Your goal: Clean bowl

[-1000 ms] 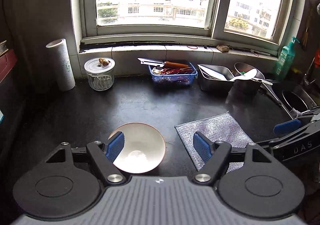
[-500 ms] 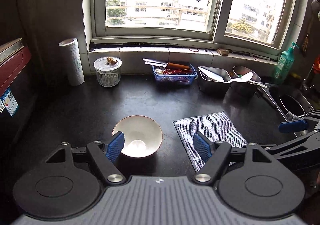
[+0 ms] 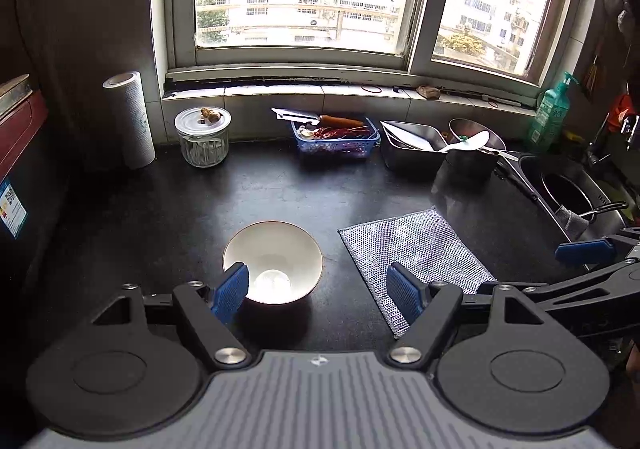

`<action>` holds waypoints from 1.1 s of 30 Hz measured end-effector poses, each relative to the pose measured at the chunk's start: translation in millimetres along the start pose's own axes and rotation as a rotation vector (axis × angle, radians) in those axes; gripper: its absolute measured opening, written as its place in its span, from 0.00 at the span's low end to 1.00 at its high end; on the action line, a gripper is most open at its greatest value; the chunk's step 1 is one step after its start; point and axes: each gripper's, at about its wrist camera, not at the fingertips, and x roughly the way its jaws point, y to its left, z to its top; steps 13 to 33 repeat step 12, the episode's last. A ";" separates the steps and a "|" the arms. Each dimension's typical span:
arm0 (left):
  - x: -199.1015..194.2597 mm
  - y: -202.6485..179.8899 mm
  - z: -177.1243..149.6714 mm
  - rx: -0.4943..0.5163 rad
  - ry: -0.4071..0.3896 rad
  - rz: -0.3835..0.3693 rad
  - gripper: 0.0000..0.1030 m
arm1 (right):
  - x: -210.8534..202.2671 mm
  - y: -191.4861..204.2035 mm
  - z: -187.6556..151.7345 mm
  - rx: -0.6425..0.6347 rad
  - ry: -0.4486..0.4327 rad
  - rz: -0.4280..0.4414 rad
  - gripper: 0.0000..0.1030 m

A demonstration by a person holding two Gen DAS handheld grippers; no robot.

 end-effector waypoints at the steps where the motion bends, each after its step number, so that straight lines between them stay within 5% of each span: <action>1: 0.3 -0.3 0.1 0.000 0.000 -0.007 0.73 | 0.1 0.6 0.1 -0.001 -0.001 -0.003 0.98; 33: 2.7 -1.4 -0.2 -0.019 0.006 -0.003 0.73 | 3.1 0.3 1.3 -0.011 0.001 0.000 0.98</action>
